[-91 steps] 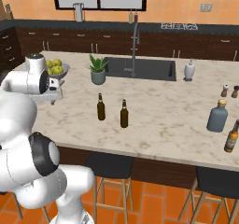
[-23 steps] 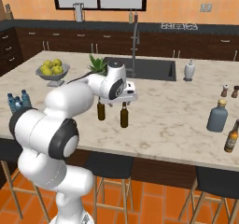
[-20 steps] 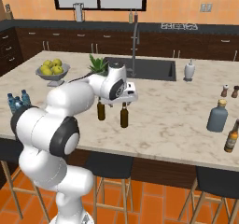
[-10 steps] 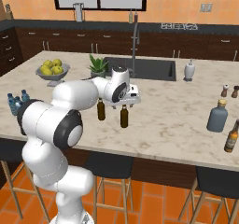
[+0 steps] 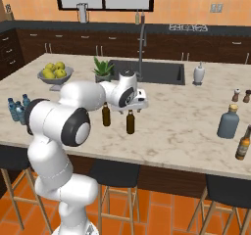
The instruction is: Move the plastic bottles in the middle to the plastics group, and the glass bottles in the middle to the glass group.
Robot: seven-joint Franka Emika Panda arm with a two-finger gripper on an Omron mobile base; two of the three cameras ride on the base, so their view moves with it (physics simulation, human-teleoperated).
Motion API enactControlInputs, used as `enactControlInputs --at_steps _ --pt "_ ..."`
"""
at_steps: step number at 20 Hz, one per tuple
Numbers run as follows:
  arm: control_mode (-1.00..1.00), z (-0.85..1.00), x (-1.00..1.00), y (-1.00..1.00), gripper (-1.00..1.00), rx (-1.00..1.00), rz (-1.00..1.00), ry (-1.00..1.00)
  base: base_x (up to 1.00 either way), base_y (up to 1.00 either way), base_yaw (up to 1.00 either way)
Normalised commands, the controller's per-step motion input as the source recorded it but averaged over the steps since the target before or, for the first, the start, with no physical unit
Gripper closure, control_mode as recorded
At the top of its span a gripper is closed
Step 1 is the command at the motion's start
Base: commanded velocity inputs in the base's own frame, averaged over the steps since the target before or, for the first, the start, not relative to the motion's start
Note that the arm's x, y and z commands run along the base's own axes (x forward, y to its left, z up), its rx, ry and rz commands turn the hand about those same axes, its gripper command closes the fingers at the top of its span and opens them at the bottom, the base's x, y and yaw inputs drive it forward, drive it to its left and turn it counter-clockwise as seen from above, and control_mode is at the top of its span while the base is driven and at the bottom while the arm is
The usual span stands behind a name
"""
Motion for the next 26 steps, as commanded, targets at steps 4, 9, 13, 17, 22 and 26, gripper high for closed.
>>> enactControlInputs --at_steps 4,9,13,17,22,26 --pt "-1.00 -0.12 0.00 0.00 -1.00 0.00 0.00 0.00 0.00 0.00 0.00" --pt "-1.00 -0.04 0.00 0.00 -1.00 0.01 -0.01 0.00 0.00 0.00 0.00" --pt "-1.00 0.00 0.07 0.05 -1.00 0.07 -0.10 0.00 0.00 0.00 0.00" --pt "-1.00 0.00 0.04 0.00 -1.00 0.12 -0.12 0.00 0.00 0.00 0.00" --pt "-1.00 -0.17 0.07 0.00 -1.00 0.01 -0.04 0.00 0.00 0.00 0.00" --pt "-1.00 -0.05 0.18 0.00 -1.00 0.00 0.00 0.00 0.00 0.00 0.00"
